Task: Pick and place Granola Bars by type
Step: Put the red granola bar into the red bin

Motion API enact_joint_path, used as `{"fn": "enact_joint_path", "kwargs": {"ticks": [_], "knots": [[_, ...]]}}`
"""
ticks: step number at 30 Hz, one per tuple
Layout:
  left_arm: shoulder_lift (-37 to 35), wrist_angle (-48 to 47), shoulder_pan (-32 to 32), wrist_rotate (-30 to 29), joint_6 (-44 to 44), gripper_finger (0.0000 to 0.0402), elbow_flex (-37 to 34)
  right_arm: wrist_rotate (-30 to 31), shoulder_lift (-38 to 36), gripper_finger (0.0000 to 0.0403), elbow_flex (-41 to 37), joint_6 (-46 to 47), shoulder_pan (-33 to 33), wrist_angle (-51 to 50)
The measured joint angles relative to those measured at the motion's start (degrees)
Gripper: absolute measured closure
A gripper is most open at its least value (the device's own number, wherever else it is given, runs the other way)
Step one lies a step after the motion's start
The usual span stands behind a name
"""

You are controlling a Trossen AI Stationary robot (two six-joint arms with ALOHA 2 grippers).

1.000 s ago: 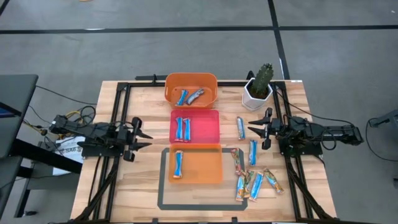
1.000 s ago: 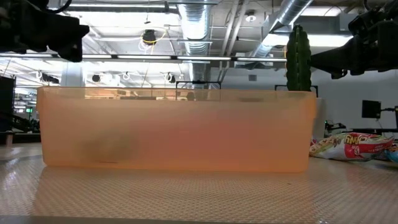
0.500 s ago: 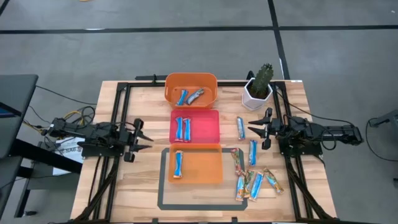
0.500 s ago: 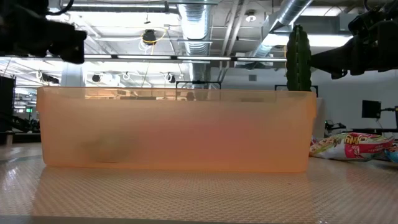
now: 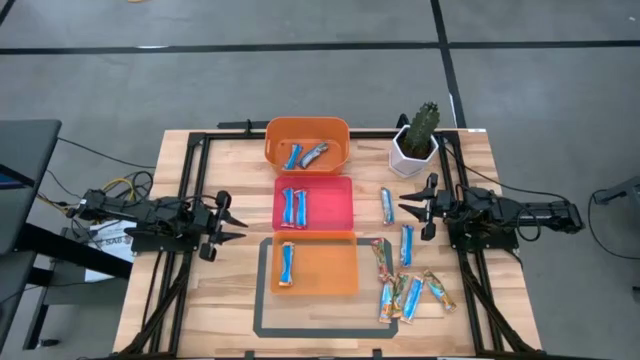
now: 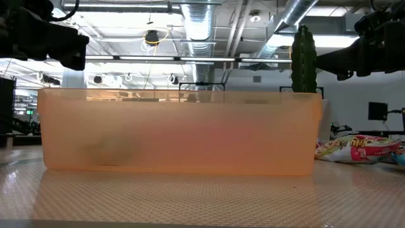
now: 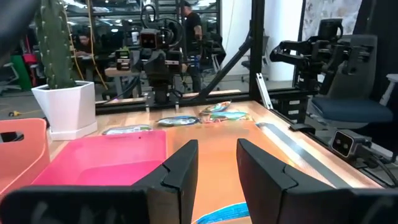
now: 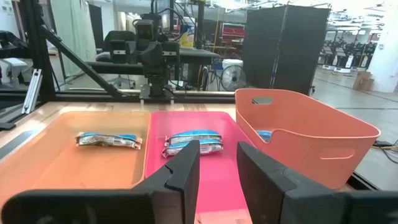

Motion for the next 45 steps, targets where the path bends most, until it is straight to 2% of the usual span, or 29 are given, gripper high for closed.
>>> {"fn": "enact_joint_path", "kwargs": {"ticks": [3,4,8,12,18,45], "knots": [[0.0,0.0,0.0,-0.11,-0.22,0.0297,-0.02,0.02,0.01,0.0301,0.0,0.0,0.0,0.0],[0.01,0.43,-0.04,-1.83,-0.76,0.0297,-0.03,0.0,0.01,0.0301,0.0,0.0,0.0,0.0],[-0.04,2.55,0.0,-17.32,-11.88,0.0297,-0.04,0.01,0.02,0.0301,0.0,0.0,0.0,0.0],[-0.01,3.04,0.0,-24.72,-13.6,0.0297,-0.07,0.0,0.02,0.0301,0.0,0.0,0.01,0.0],[0.0,3.06,-0.02,-24.76,-9.75,0.0297,-0.09,0.01,0.01,0.0301,0.0,0.0,-0.01,0.0],[0.0,3.13,-0.04,-24.76,-9.09,0.0297,-0.09,0.01,0.0,0.0301,0.0,0.0,0.01,0.0]]}}
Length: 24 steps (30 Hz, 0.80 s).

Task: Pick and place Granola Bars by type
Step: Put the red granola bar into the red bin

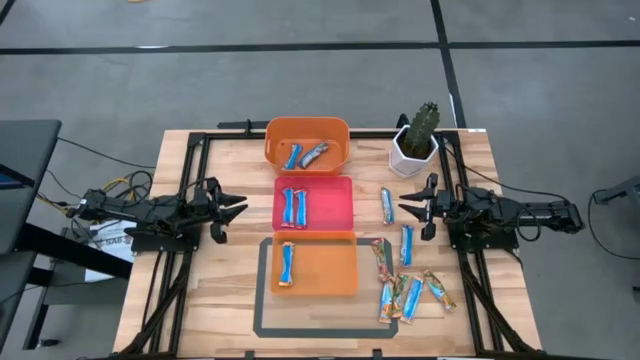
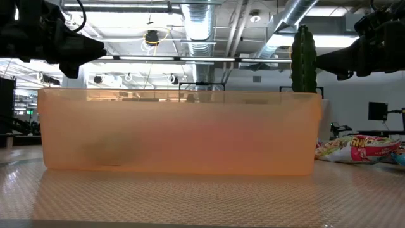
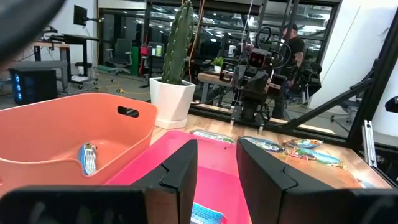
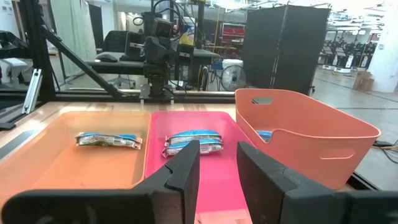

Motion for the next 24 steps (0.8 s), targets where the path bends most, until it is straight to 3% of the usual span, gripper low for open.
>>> {"fn": "enact_joint_path", "kwargs": {"ticks": [13,21,24], "knots": [[0.0,0.0,0.0,0.0,-0.28,0.0297,0.0,-0.05,0.02,0.0301,-0.02,2.86,0.24,0.06],[0.0,0.01,0.0,0.0,-0.5,0.0297,0.0,0.05,-0.02,0.0301,-0.24,49.6,1.75,7.01],[0.0,0.02,0.0,0.0,-0.51,0.0297,0.0,0.19,0.0,0.0301,0.23,54.1,1.21,7.82]]}}
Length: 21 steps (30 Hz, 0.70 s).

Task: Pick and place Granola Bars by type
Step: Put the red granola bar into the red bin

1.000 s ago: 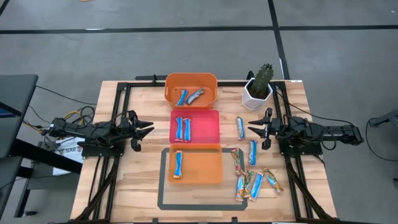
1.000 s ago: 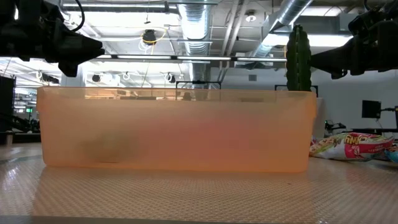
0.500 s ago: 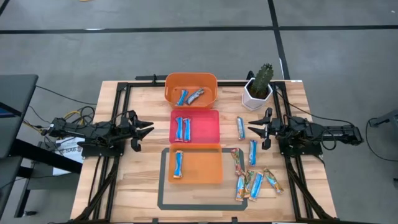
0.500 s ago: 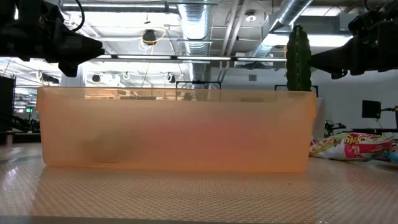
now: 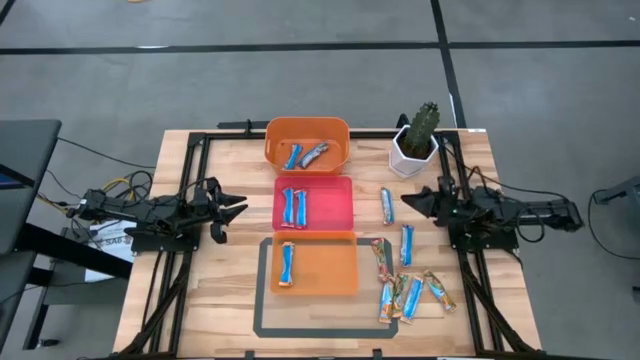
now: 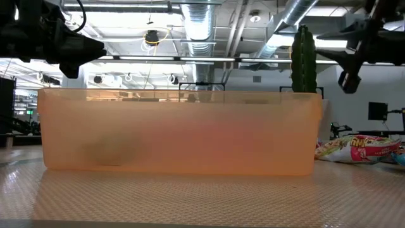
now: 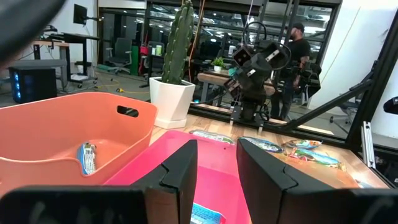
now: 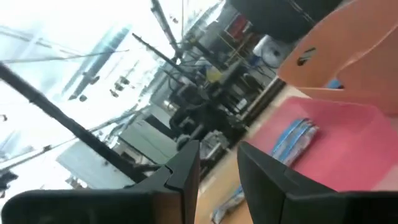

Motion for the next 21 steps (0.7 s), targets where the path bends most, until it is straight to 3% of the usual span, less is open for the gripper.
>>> {"fn": "enact_joint_path", "kwargs": {"ticks": [4,7,10,15,21], "knots": [[0.0,-0.02,0.0,0.0,-0.02,0.0297,0.0,-0.02,1.38,0.0301,5.8,1.28,-0.38,-9.92],[0.0,-0.01,0.01,0.0,-0.02,0.0297,0.0,0.35,4.44,0.0301,13.12,-4.49,-0.36,-19.97],[0.0,-0.01,0.0,0.0,-0.02,0.0297,0.0,4.83,10.05,0.0301,20.43,-6.6,-0.36,-31.71],[0.0,-0.02,0.0,0.0,-0.02,0.0297,0.0,15.95,21.04,0.0301,30.59,-0.84,-0.36,-48.35],[0.0,-0.02,0.0,0.0,-0.02,0.0297,0.0,20.51,32.55,0.0301,36.97,-0.64,-0.19,-56.06]]}}
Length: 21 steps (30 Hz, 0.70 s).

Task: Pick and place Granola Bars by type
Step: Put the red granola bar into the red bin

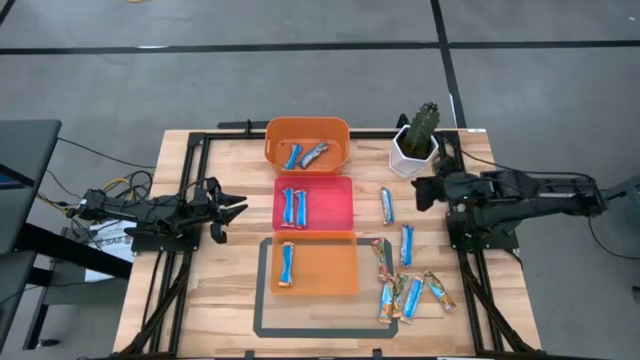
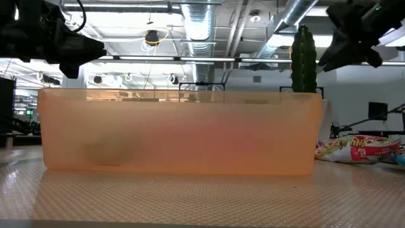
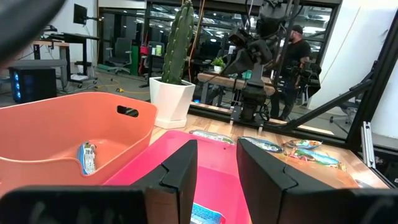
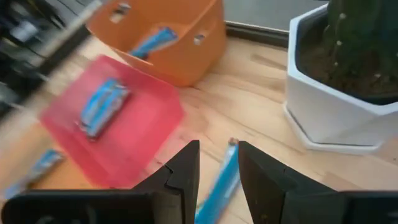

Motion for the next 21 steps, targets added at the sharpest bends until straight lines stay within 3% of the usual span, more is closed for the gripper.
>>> {"fn": "enact_joint_path", "kwargs": {"ticks": [7,15,21], "knots": [[0.0,0.01,0.0,0.0,0.0,0.0297,0.0,-0.16,12.47,0.028,2.0,0.16,1.32,-0.71],[0.0,0.01,0.0,0.0,0.0,0.0297,-0.01,-4.43,28.02,0.0195,5.32,8.99,-1.62,-0.44],[0.0,0.02,0.0,0.0,-0.02,0.0297,0.0,-6.12,37.3,0.0153,7.76,9.6,-3.93,-0.25]]}}
